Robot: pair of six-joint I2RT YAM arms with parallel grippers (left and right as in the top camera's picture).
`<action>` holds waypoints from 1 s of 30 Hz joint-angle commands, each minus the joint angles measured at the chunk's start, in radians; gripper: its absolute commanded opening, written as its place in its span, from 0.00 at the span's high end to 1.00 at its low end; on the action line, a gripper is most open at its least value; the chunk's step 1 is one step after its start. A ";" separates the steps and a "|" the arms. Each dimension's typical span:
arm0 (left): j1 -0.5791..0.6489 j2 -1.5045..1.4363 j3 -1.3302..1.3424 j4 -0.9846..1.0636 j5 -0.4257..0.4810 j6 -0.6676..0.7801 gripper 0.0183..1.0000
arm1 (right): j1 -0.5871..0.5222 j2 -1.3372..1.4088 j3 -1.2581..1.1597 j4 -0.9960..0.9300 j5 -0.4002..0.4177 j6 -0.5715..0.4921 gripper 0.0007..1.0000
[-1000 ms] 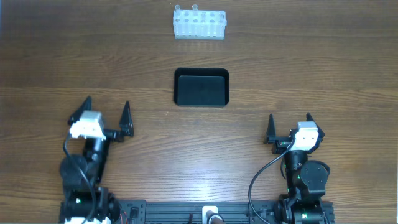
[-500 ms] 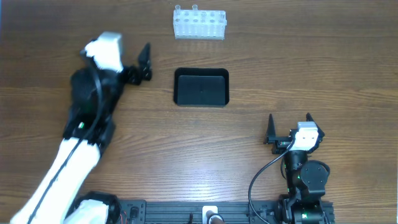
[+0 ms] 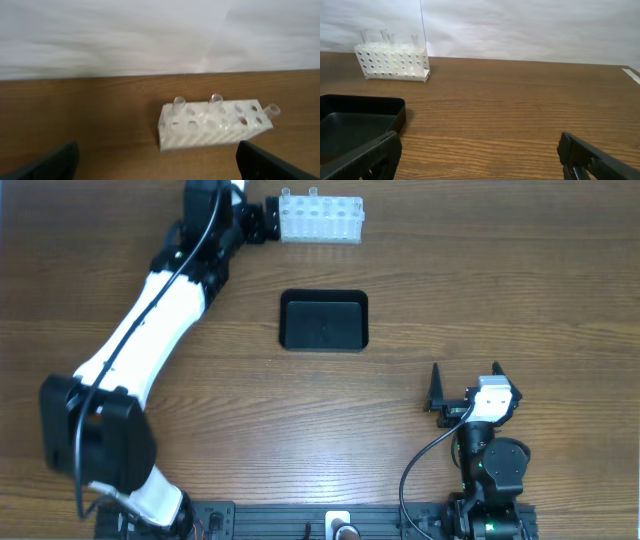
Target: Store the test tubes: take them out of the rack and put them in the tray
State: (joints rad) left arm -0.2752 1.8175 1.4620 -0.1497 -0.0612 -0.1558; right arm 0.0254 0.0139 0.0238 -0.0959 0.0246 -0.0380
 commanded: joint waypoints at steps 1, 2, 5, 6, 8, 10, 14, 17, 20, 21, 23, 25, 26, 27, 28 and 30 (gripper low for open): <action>-0.022 0.131 0.149 -0.043 -0.012 -0.014 0.00 | -0.008 -0.008 -0.010 0.003 -0.005 -0.004 0.01; -0.024 0.152 0.171 -0.051 -0.012 -0.014 0.00 | -0.008 -0.008 -0.010 0.003 -0.005 -0.004 0.01; -0.024 0.207 0.227 -0.070 -0.011 -0.018 0.00 | -0.008 -0.008 -0.010 0.003 -0.005 -0.004 0.01; -0.024 0.222 0.244 -0.079 -0.011 -0.018 0.00 | -0.008 -0.008 -0.010 0.003 -0.005 -0.004 0.01; -0.024 0.254 0.274 -0.087 -0.011 -0.018 0.00 | -0.008 -0.008 -0.010 0.003 -0.005 -0.004 0.01; -0.024 0.282 0.290 -0.087 -0.012 -0.018 0.00 | -0.008 -0.008 -0.010 0.003 -0.005 -0.004 0.01; -0.024 0.325 0.305 -0.066 -0.012 -0.018 0.00 | -0.008 -0.008 -0.010 0.003 -0.005 -0.004 0.01; -0.024 0.350 0.306 -0.028 -0.023 -0.018 0.00 | -0.008 -0.008 -0.010 0.003 -0.005 -0.004 0.01; -0.028 0.373 0.311 -0.011 -0.070 -0.018 0.00 | -0.008 -0.008 -0.010 0.003 -0.005 -0.004 0.01; -0.029 0.380 0.314 -0.011 -0.084 -0.022 0.00 | -0.008 -0.008 -0.010 0.003 -0.005 -0.004 0.01; -0.030 0.392 0.320 -0.011 -0.106 -0.040 0.00 | -0.008 -0.008 -0.010 0.003 -0.005 -0.004 0.01; -0.030 0.402 0.323 -0.004 -0.106 -0.040 0.00 | -0.008 -0.008 -0.010 0.003 -0.005 -0.004 0.01; -0.030 0.407 0.328 -0.002 -0.105 -0.040 0.00 | -0.008 -0.008 -0.010 0.003 -0.005 -0.004 0.01; -0.030 0.414 0.335 0.000 -0.105 -0.039 0.00 | -0.008 -0.008 -0.010 0.003 -0.005 -0.004 0.01; -0.030 0.422 0.344 0.000 -0.105 -0.039 0.00 | -0.008 -0.008 -0.010 0.003 -0.005 -0.004 0.01; -0.031 0.438 0.367 0.000 -0.105 -0.039 0.00 | -0.008 -0.008 -0.010 0.003 -0.005 -0.004 0.01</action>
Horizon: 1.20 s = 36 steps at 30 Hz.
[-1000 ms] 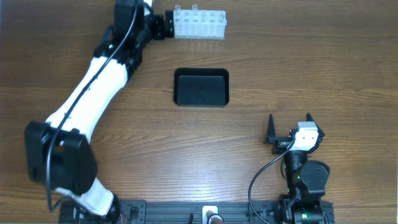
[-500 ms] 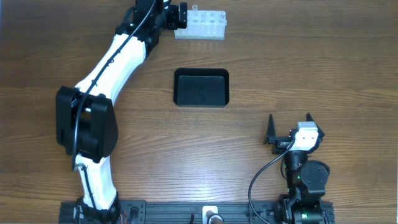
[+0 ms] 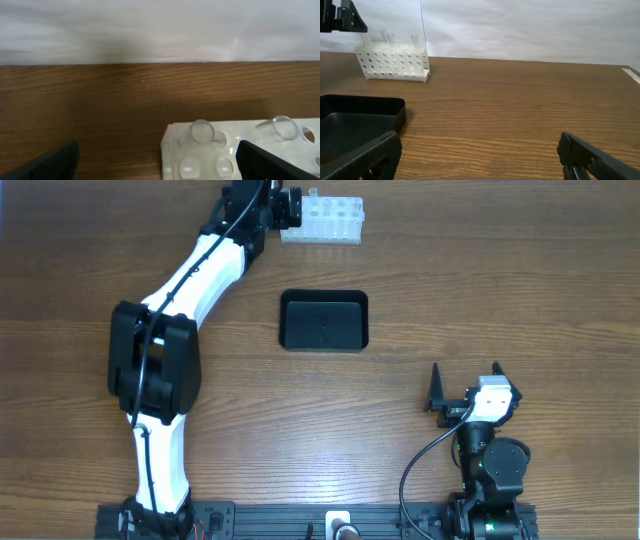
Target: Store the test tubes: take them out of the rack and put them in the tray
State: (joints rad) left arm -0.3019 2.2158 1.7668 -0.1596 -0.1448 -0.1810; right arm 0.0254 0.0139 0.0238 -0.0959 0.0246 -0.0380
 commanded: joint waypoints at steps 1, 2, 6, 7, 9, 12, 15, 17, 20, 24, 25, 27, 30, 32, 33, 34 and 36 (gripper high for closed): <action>-0.006 0.048 0.077 0.009 -0.021 -0.014 0.00 | -0.008 -0.008 -0.010 0.003 -0.005 -0.004 0.01; -0.007 0.057 0.089 0.009 -0.021 -0.014 0.00 | -0.008 -0.008 -0.010 0.003 -0.005 -0.004 0.01; -0.010 0.077 0.108 0.022 -0.021 -0.015 0.00 | -0.008 -0.008 -0.010 0.003 -0.005 -0.004 0.01; -0.010 0.079 0.109 0.025 -0.022 -0.015 0.00 | -0.008 -0.008 -0.010 0.003 -0.005 -0.004 0.01; -0.010 0.087 0.115 0.029 -0.022 -0.014 0.00 | -0.008 -0.008 -0.010 0.003 -0.005 -0.004 0.01; -0.010 0.105 0.132 0.029 -0.022 -0.014 0.00 | -0.008 -0.008 -0.010 0.003 -0.005 -0.004 0.01; -0.014 0.134 0.162 0.029 -0.022 -0.015 0.01 | -0.008 -0.008 -0.010 0.003 -0.005 -0.004 0.01; -0.014 0.137 0.164 0.029 -0.022 -0.015 0.04 | -0.008 -0.008 -0.010 0.003 -0.005 -0.004 0.01; -0.014 0.138 0.164 0.028 -0.022 -0.015 0.10 | -0.008 -0.008 -0.010 0.003 -0.005 -0.004 0.01; -0.014 0.139 0.164 0.021 -0.022 -0.015 0.15 | -0.008 -0.008 -0.010 0.003 -0.005 -0.004 0.01; -0.015 0.140 0.164 0.021 -0.021 -0.015 0.15 | -0.008 -0.008 -0.010 0.003 -0.005 -0.004 0.01; -0.017 0.143 0.164 0.021 -0.021 -0.015 0.18 | -0.008 -0.008 -0.010 0.003 -0.005 -0.004 0.01; -0.017 0.151 0.164 0.021 -0.021 -0.015 0.21 | -0.008 -0.008 -0.010 0.003 -0.005 -0.004 0.01; -0.017 0.154 0.164 0.021 -0.021 -0.015 0.25 | -0.008 -0.008 -0.010 0.003 -0.005 -0.004 0.01; -0.018 0.156 0.165 0.021 -0.021 -0.015 0.26 | -0.008 -0.008 -0.010 0.003 -0.005 -0.004 0.01; -0.021 0.156 0.164 0.021 -0.022 -0.015 0.27 | -0.008 -0.008 -0.010 0.003 -0.005 -0.004 0.01; -0.024 0.156 0.165 0.026 -0.022 -0.015 0.30 | -0.008 -0.008 -0.010 0.003 -0.005 -0.004 0.01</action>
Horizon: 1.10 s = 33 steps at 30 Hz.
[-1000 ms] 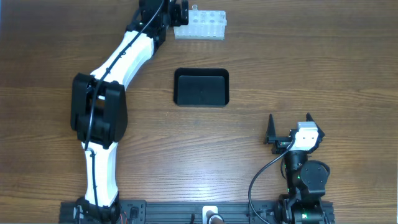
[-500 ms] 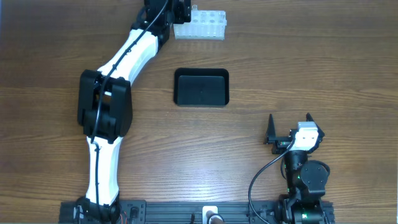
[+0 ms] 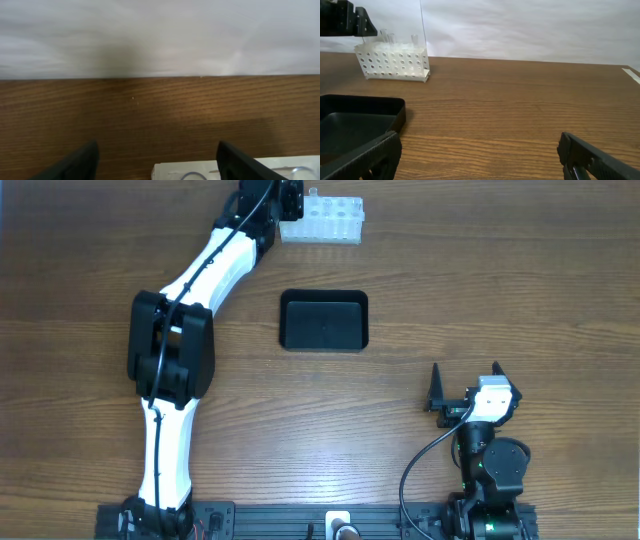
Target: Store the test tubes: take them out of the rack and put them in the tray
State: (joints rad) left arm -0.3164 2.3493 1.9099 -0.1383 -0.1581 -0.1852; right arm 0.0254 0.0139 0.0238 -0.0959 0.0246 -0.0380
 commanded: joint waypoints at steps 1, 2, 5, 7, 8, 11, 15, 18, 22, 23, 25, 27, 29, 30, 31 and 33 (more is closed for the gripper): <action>-0.011 0.023 0.023 0.011 -0.008 -0.011 0.33 | -0.008 -0.008 -0.010 0.003 -0.005 -0.004 0.01; -0.012 0.023 0.023 0.016 -0.008 -0.010 0.35 | -0.008 -0.008 -0.010 0.003 -0.005 -0.004 0.01; -0.014 0.023 0.023 0.019 -0.008 -0.011 0.42 | -0.008 -0.008 -0.010 0.003 -0.005 -0.004 0.01; -0.015 0.023 0.023 0.018 -0.008 -0.011 0.46 | -0.008 -0.008 -0.010 0.003 -0.005 -0.004 0.01; -0.015 0.023 0.023 0.018 -0.008 -0.011 0.48 | -0.008 -0.008 -0.010 0.003 -0.005 -0.004 0.01; -0.018 0.023 0.023 0.014 -0.008 -0.011 0.52 | -0.008 -0.008 -0.010 0.003 -0.005 -0.004 0.01; -0.020 0.023 0.022 0.014 -0.008 -0.011 0.60 | -0.008 -0.008 -0.010 0.003 -0.005 -0.004 0.01; -0.020 0.023 0.022 0.014 -0.008 -0.011 0.64 | -0.008 -0.008 -0.010 0.003 -0.005 -0.004 0.01; -0.020 0.023 0.022 0.014 -0.008 -0.011 0.67 | -0.008 -0.008 -0.010 0.003 -0.005 -0.004 0.01; -0.020 0.023 0.022 0.014 -0.008 -0.011 0.69 | -0.008 -0.008 -0.010 0.003 -0.005 -0.004 0.01; -0.021 0.023 0.022 0.010 -0.008 -0.011 0.71 | -0.008 -0.008 -0.010 0.003 -0.005 -0.004 0.01; -0.022 0.023 0.022 0.010 -0.008 -0.011 0.74 | -0.008 -0.008 -0.010 0.003 -0.005 -0.004 0.01; -0.023 0.023 0.022 0.010 -0.008 -0.011 0.77 | -0.008 -0.008 -0.010 0.003 -0.005 -0.004 0.01; -0.023 0.023 0.022 0.010 -0.008 -0.011 0.78 | -0.008 -0.008 -0.010 0.003 -0.005 -0.004 0.01; -0.023 0.023 0.022 0.010 -0.008 -0.011 0.79 | -0.008 -0.008 -0.010 0.003 -0.005 -0.004 0.01; -0.024 0.023 0.022 0.010 -0.008 -0.011 0.80 | -0.008 -0.008 -0.010 0.003 -0.005 -0.004 0.01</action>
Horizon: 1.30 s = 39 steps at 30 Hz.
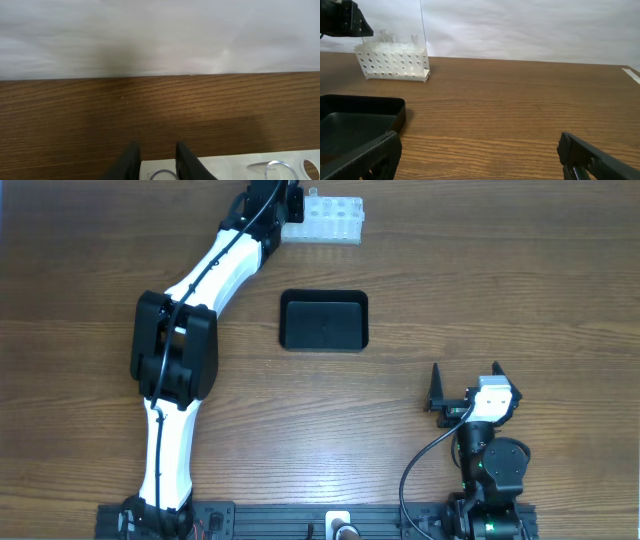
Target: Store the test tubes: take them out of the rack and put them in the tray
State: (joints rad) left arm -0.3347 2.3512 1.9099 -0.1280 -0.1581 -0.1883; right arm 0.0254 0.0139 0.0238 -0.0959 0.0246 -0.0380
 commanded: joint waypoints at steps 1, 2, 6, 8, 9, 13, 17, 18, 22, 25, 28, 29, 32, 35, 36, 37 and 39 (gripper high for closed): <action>-0.006 0.021 0.022 -0.001 -0.008 -0.008 0.81 | -0.008 -0.008 -0.010 0.003 -0.005 -0.004 0.01; -0.006 0.021 0.022 -0.002 -0.008 -0.008 0.82 | -0.008 -0.008 -0.010 0.003 -0.005 -0.004 0.01; -0.008 0.021 0.022 -0.002 -0.009 -0.007 0.85 | -0.008 -0.008 -0.010 0.003 -0.005 -0.004 0.01; -0.009 0.021 0.022 -0.003 -0.008 -0.008 0.88 | -0.008 -0.008 -0.010 0.003 -0.005 -0.004 0.01; -0.010 0.021 0.022 -0.003 -0.008 -0.007 0.89 | -0.008 -0.008 -0.010 0.003 -0.005 -0.004 0.01; -0.013 0.020 0.023 -0.002 -0.008 -0.008 0.91 | -0.008 -0.008 -0.010 0.003 -0.005 -0.004 0.01; -0.015 -0.010 0.023 -0.008 -0.009 -0.008 0.92 | -0.008 -0.008 -0.010 0.003 -0.005 -0.004 0.01; -0.016 -0.024 0.023 -0.014 -0.010 -0.007 0.92 | -0.008 -0.008 -0.010 0.003 -0.005 -0.004 0.01; -0.019 -0.121 0.023 -0.063 -0.039 -0.006 0.92 | -0.008 -0.008 -0.010 0.003 -0.005 -0.004 0.01; -0.025 -0.214 0.023 -0.101 -0.079 0.001 0.93 | -0.008 -0.008 -0.010 0.003 -0.005 -0.004 0.01; -0.030 -0.313 0.023 -0.125 -0.098 0.001 0.93 | -0.008 -0.008 -0.010 0.003 -0.005 -0.004 0.01; -0.031 -0.343 0.023 -0.132 -0.098 0.001 0.94 | -0.008 -0.008 -0.010 0.003 -0.005 -0.004 0.01; -0.043 -0.453 0.023 -0.173 -0.097 0.001 0.94 | -0.008 -0.008 -0.010 0.003 -0.005 -0.004 0.01; -0.068 -0.532 0.023 -0.275 -0.097 -0.002 0.94 | -0.008 -0.008 -0.010 0.003 -0.005 -0.004 0.01; -0.084 -0.556 0.023 -0.344 -0.097 -0.021 0.94 | -0.008 -0.008 -0.010 0.003 -0.005 -0.004 0.01; -0.099 -0.571 0.023 -0.410 -0.098 -0.052 0.94 | -0.008 -0.008 -0.010 0.003 -0.005 -0.004 0.01; -0.130 -0.583 0.022 -0.540 -0.105 -0.130 0.94 | -0.008 -0.008 -0.010 0.003 -0.005 -0.004 0.01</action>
State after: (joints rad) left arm -0.4183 1.7679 1.9377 -0.5533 -0.2485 -0.2138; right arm 0.0254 0.0139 0.0238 -0.0956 0.0246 -0.0380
